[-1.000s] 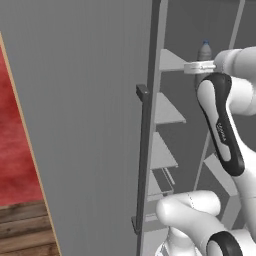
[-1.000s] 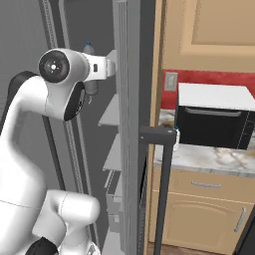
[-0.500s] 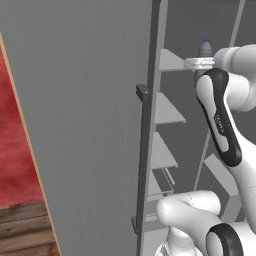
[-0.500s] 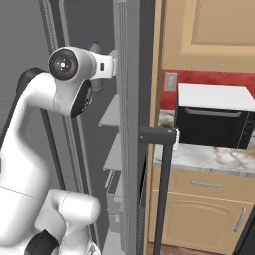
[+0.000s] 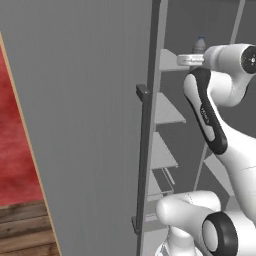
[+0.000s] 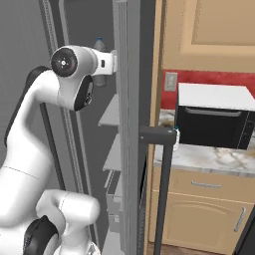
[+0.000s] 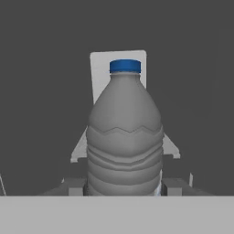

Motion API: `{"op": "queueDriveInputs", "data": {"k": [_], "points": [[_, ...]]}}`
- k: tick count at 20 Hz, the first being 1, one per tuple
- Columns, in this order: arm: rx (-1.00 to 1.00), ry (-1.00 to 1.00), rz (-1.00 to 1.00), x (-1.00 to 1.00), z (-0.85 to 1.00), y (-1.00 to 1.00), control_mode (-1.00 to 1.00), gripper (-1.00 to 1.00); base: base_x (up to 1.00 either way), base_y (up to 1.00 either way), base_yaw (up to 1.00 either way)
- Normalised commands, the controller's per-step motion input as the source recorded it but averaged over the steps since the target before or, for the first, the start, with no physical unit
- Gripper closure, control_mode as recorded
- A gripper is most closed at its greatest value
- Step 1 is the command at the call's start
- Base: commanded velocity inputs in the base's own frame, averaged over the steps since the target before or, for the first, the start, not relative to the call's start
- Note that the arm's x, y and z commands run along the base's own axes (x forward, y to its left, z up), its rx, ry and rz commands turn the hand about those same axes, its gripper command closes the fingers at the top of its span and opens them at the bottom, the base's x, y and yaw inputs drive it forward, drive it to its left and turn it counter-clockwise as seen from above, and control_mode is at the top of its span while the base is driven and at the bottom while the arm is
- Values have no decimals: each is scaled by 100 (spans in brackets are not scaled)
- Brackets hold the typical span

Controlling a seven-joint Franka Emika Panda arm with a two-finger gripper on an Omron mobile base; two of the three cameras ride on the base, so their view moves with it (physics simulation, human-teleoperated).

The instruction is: Take the bottled waters from the counter and place them in the freezer to freeze. Close the freezer door after placing the bottles.

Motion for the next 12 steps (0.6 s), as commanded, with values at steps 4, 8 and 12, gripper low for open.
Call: {"op": "queueDriveInputs", "data": {"k": [4,8,12], "points": [[0,-6,0,37,0,-8,-100,100,0,0,0],[0,-13,0,31,0,-8,-100,100,0,0,0],[0,-13,0,24,0,-1,-100,100,0,0,0]]}}
